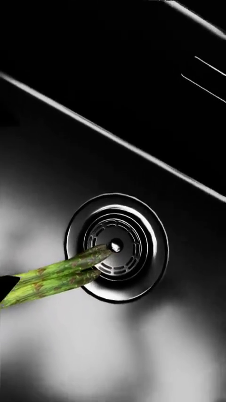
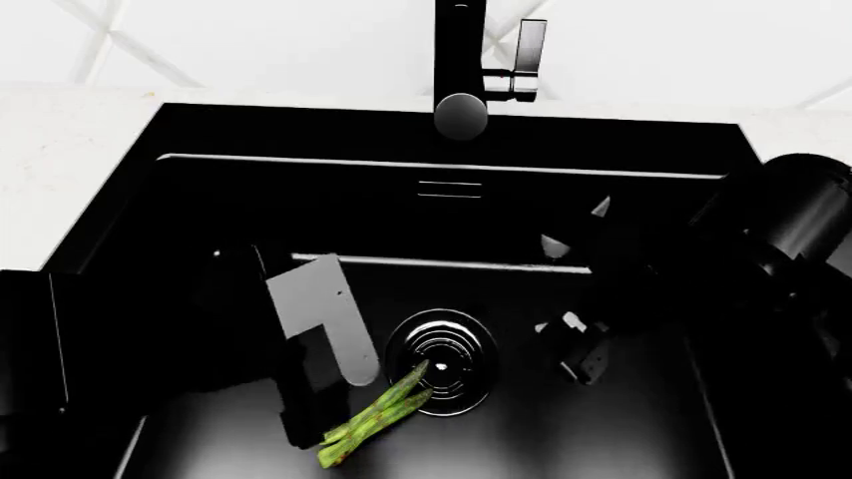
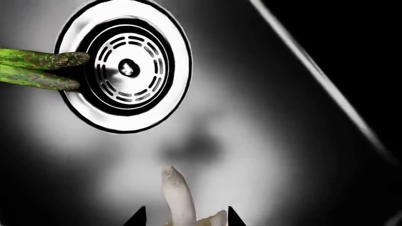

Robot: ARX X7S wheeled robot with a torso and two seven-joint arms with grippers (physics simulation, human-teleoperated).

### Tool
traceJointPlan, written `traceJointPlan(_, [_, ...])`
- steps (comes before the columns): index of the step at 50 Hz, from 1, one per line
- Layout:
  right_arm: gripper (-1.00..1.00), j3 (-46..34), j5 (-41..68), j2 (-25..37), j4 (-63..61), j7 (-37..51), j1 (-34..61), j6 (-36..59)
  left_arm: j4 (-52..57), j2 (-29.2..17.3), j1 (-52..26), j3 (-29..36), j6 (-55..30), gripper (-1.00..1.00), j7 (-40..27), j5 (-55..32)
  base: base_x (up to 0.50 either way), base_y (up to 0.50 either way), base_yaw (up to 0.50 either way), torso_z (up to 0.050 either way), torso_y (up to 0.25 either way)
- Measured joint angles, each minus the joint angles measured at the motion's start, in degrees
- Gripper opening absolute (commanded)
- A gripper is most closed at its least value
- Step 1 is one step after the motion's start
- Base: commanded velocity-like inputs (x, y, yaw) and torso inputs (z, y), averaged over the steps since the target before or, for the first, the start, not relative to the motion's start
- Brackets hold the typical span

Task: Pick up the fruits and vegetables and place them in the sink. Turn on the sink faucet to wash them. Then turn the sink off and put them in the tray.

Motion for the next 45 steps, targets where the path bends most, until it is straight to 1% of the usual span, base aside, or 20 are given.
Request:
traceJointPlan(8, [-1.00,0.48,0.22,0.49,-0.10,0.37,1.04,0.12,-3.67,1.23,-0.21,-0.98,2.34,1.00,6.31,-2.01,0.00,0.00,0.00,0.000,-0.001])
traceJointPlan(16, [-1.00,0.79,0.45,0.74,-0.19,0.69,1.59,0.07,-8.02,3.01,0.93,-1.27,3.99,1.00,9.73,-3.25,0.00,0.00,0.00,0.000,0.000])
traceJointPlan(28, [-1.00,1.10,0.81,0.99,-0.50,1.01,2.14,-0.12,-13.08,6.50,3.30,0.36,5.16,1.00,12.05,-2.17,0.00,0.00,0.00,0.000,0.000])
traceJointPlan(45, [-1.00,0.97,0.99,1.02,-0.66,1.00,2.76,-0.26,-18.03,11.65,5.73,4.26,4.06,1.00,12.87,0.66,0.00,0.00,0.00,0.000,0.000])
